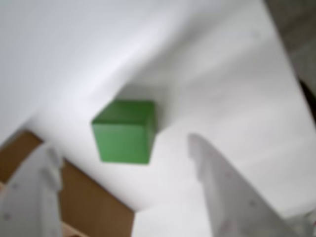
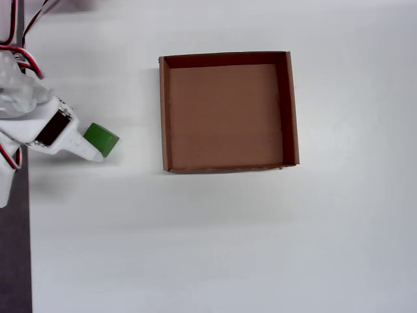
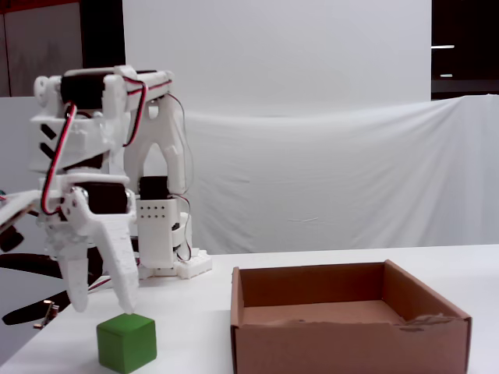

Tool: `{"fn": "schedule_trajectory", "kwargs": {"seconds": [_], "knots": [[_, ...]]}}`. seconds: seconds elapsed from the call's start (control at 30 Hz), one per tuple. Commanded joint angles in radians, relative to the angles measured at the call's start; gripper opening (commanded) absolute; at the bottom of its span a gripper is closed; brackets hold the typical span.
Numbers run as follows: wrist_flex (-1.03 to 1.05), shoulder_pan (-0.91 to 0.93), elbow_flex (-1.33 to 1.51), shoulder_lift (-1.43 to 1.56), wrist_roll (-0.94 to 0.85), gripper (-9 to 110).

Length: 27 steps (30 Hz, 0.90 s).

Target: Grasp a green cube and put it in a box.

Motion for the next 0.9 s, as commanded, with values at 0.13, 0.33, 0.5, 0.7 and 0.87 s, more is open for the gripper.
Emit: {"fn": "schedule_trajectory", "kwargs": {"seconds": [0.13,0.33,0.5,0.7,0.87], "knots": [[0.052,-0.02,-0.118,-0.087,0.002,34],[0.066,-0.034,-0.163,-0.152,0.011,34],[0.06,-0.051,-0.178,-0.175,0.038,34],[0.054,-0.063,-0.186,-0.199,0.041,34],[0.052,-0.067,-0.186,-0.229,0.041,34]]}}
